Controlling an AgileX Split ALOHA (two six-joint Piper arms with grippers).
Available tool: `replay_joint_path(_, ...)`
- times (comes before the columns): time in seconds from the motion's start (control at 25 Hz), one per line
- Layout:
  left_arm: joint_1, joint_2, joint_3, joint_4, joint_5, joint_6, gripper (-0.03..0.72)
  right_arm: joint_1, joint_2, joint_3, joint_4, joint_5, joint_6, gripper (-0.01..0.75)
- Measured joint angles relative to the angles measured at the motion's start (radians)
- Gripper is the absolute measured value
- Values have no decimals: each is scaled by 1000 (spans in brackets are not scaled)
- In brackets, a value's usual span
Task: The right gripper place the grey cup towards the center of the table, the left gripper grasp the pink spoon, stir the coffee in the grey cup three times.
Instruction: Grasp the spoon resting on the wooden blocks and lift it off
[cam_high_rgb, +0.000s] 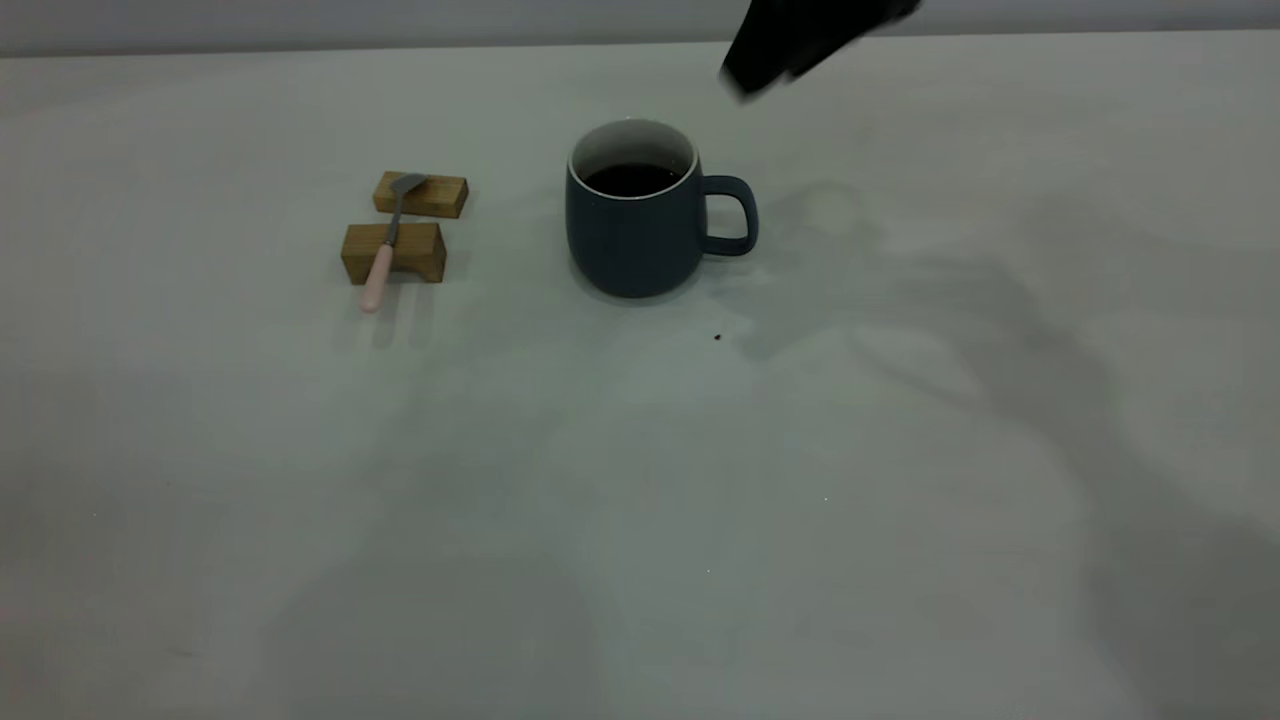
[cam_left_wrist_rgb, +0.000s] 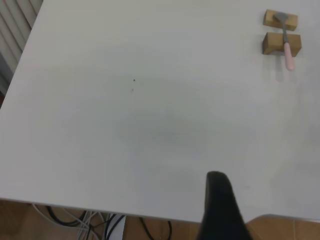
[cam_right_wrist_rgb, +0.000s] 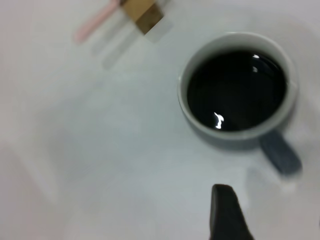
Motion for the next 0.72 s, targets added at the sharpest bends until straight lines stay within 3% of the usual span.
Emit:
replay_joint_path(0.2, 0, 0, 0, 0, 0, 0, 558, -21, -290, 213, -470, 132, 598, 481)
replay_joint_path(0.36, 0, -1, 0, 0, 0, 0, 558, -21, -516, 440, -719, 257, 890, 481)
replay_joint_path(0.56, 0, -1, 0, 0, 0, 0, 558, -21, -790, 709, -781, 380, 985, 481)
replay_joint_path(0.72, 0, -1, 0, 0, 0, 0, 558, -66, -1004, 827, -778, 452, 990, 481)
